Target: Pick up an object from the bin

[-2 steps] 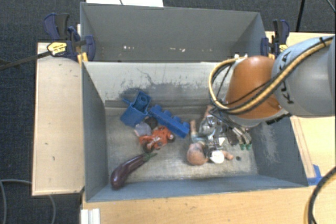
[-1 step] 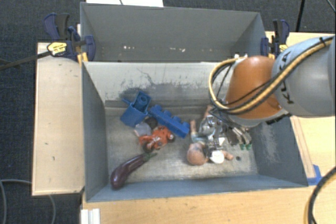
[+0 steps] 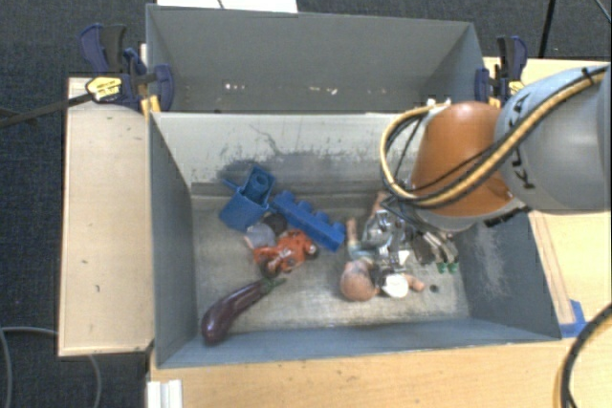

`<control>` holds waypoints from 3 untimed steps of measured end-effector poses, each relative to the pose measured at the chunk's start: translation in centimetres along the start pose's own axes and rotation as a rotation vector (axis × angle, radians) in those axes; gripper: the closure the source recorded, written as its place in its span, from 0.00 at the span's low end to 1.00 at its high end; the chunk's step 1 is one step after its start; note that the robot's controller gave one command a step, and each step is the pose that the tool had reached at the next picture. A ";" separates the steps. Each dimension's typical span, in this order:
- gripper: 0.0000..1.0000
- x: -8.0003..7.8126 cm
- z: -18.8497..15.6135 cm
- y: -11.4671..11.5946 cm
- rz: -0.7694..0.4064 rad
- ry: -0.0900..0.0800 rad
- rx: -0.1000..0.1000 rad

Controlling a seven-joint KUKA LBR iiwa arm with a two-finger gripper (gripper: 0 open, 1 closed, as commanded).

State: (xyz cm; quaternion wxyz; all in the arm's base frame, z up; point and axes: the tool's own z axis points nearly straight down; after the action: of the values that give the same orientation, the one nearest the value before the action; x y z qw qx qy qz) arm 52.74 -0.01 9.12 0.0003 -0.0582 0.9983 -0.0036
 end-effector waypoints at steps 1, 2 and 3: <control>1.00 0.0 0.0 0.0 0.000 0.000 0.000; 1.00 0.0 0.0 0.0 0.000 0.000 0.000; 1.00 0.0 0.0 0.0 0.000 0.000 0.000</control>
Offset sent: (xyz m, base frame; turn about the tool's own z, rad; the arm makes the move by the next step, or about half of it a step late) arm 0.0000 0.0000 0.0000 0.0000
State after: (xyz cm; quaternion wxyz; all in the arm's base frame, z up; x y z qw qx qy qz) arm 52.74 -0.01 9.12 0.0003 -0.0580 0.9983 -0.0036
